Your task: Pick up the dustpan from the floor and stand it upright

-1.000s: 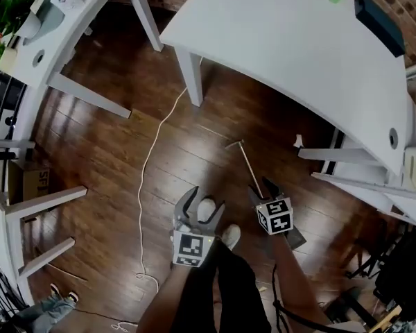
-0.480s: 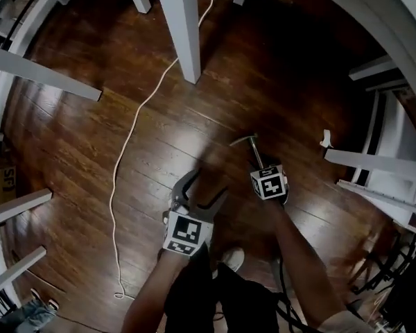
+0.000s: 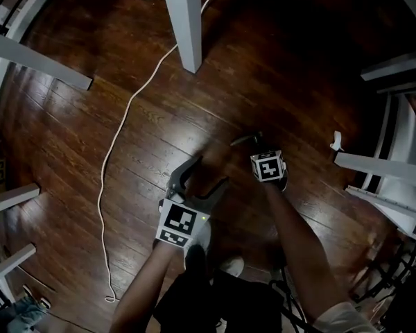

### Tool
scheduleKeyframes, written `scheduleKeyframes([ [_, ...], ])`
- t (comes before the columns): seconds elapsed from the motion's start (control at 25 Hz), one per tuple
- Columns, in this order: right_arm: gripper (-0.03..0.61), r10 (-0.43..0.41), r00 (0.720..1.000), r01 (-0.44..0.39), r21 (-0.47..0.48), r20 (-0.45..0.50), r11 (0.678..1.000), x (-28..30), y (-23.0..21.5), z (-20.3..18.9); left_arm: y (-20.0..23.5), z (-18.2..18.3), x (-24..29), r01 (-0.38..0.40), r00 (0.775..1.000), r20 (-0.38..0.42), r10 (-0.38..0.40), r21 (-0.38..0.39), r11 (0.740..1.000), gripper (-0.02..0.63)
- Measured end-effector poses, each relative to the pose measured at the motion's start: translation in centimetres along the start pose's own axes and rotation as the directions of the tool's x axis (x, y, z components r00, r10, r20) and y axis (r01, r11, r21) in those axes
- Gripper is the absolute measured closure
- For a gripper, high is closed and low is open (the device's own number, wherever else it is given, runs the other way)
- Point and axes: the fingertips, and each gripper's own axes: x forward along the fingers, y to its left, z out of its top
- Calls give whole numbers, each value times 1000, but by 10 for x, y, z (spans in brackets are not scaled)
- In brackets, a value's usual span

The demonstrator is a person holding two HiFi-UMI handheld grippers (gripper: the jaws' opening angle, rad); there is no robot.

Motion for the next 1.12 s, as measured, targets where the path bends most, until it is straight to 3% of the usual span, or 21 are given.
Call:
scheduleKeyframes([
  [0.16,502,40,995,-41,16,89,999,-77,21,32,-16,39,-37,-24,1000,3,24,-42,999,276],
  [0.4,505,54,972,-48,-29,229,998,-250,34,89,-80,148,-100,0,998,65,4,-62,998,287],
  [0.52,505,36,958,-32,-18,283,999,-342,30,104,-116,188,-133,10,998,69,-6,-62,998,288],
  [0.68,505,-43,932,16,79,361,997,-448,15,118,-141,227,-170,21,999,44,-20,-29,999,298],
  [0.92,503,-160,907,79,216,391,973,-549,-12,104,-172,272,-196,54,998,32,-53,-6,999,302],
  [1.12,503,-210,926,112,303,314,946,-600,-12,61,-195,304,-209,72,997,43,-71,-13,997,303],
])
